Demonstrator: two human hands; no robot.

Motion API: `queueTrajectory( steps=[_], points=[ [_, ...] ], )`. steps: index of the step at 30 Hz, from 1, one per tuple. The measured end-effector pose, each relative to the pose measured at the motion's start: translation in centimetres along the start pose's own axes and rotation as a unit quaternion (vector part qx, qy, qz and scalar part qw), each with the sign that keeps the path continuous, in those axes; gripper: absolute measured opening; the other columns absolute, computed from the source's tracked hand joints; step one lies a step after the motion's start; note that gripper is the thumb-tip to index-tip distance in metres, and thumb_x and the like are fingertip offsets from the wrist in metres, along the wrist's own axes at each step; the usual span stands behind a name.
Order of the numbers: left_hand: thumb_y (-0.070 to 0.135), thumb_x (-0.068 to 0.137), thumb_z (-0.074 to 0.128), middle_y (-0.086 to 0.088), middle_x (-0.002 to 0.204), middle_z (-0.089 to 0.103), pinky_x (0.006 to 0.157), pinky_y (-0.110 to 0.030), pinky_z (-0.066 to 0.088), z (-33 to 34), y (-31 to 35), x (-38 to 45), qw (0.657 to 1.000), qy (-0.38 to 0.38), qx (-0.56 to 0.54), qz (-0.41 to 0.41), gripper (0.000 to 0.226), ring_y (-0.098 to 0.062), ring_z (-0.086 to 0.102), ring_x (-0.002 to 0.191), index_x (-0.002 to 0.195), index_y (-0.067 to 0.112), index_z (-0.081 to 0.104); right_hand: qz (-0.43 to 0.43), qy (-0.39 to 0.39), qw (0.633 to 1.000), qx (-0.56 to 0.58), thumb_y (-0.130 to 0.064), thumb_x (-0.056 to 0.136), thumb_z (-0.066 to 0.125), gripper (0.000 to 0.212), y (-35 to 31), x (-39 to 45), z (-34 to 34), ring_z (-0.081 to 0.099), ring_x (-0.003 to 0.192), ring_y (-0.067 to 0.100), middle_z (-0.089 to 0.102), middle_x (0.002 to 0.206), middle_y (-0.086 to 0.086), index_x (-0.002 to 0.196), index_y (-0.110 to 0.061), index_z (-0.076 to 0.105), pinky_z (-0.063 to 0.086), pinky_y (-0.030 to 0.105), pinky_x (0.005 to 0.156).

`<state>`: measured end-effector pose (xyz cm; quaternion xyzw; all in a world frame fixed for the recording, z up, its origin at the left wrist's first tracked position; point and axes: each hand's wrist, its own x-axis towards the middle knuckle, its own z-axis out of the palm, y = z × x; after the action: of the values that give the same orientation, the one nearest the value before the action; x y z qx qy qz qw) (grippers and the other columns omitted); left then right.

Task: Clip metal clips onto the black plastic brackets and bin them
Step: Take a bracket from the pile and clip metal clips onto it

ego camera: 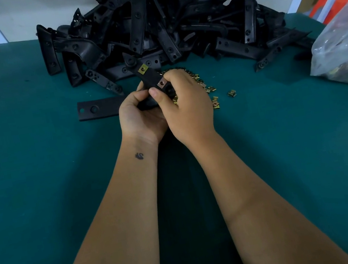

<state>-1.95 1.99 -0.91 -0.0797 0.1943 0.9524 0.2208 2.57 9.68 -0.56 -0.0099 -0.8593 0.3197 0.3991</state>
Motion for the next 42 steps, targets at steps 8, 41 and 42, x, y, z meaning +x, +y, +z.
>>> queueTrajectory(
  steps=[8,41,42],
  points=[
    [-0.001,0.076,0.041,-0.011,0.081,0.070,0.066,-0.036,0.059,0.2,-0.3,-0.2,0.993,-0.033,0.113,0.001,0.032,-0.028,0.071,0.069,0.097,0.003,0.065,0.067,-0.007,0.997,0.037,-0.037,0.093,0.061,0.025,0.1,0.3,-0.1,0.053,0.085,0.007,0.059,0.098,-0.008,0.107,-0.016,0.059,0.047,0.029,0.071],
    [0.005,0.087,0.031,-0.011,0.073,0.065,0.060,-0.030,0.057,0.0,0.1,-0.6,0.998,-0.057,0.032,-0.011,0.028,-0.026,0.067,0.062,0.088,0.005,0.058,0.060,-0.044,0.989,0.128,-0.032,0.084,0.068,0.030,-1.4,-0.1,-0.1,0.059,0.094,0.014,0.063,0.100,-0.003,0.105,-0.013,0.061,0.050,0.040,0.079],
    [0.005,0.088,0.030,-0.010,0.071,0.063,0.058,-0.030,0.057,-0.1,0.1,-0.6,0.998,-0.061,0.025,-0.005,0.026,-0.026,0.066,0.060,0.086,0.006,0.055,0.052,-0.051,0.989,0.131,-0.032,0.084,0.068,0.031,-1.4,-0.2,-0.1,0.059,0.096,0.016,0.063,0.101,-0.001,0.106,-0.012,0.061,0.050,0.042,0.080]
  ],
)
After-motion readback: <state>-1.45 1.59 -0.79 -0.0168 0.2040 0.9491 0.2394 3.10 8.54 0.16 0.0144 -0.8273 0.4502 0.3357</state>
